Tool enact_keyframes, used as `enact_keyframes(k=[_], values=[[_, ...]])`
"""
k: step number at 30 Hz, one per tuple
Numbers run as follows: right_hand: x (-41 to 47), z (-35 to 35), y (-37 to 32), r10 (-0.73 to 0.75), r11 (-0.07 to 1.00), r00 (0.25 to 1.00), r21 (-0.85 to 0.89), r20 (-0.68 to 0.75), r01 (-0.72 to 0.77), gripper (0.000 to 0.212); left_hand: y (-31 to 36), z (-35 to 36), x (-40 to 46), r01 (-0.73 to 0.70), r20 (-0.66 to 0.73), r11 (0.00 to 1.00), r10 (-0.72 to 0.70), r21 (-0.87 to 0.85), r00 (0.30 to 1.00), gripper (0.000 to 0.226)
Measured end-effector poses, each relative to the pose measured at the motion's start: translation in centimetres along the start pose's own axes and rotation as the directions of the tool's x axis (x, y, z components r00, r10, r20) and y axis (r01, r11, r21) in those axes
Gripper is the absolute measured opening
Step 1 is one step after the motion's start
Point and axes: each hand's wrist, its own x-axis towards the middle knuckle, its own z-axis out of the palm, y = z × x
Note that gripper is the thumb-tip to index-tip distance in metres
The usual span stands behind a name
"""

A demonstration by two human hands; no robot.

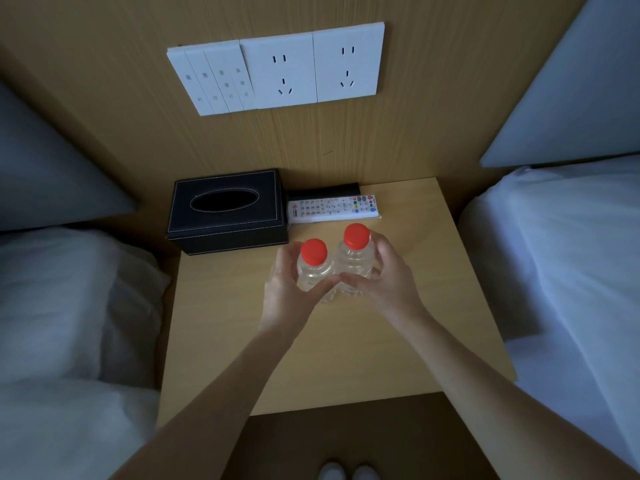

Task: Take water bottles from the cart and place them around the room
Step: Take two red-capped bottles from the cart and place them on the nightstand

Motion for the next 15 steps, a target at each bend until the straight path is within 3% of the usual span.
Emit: enact_keyframes(k=[6, 11, 15], values=[[0.1, -0.3, 0.8, 0.015, 0.995, 0.999, -0.101, 0.046, -0.010, 0.089, -1.2, -0.7, 0.3, -0.009, 0.103, 0.988, -0.007, 0.154, 0.995, 0.084], [0.2, -0.2, 3.8, 0.099, 0.986, 0.994, -0.138, 0.057, -0.090, 0.083, -3.9, -0.8, 0.1, 0.126, 0.138, 0.972, -0.155, 0.199, 0.978, 0.090], [0.5, 0.4, 6.1, 0.081, 0.982, 0.996, -0.175, 0.032, -0.074, 0.068, -5.4, 0.4, 0.4, 0.147, 0.136, 0.972, -0.174, 0.184, 0.975, 0.072]])
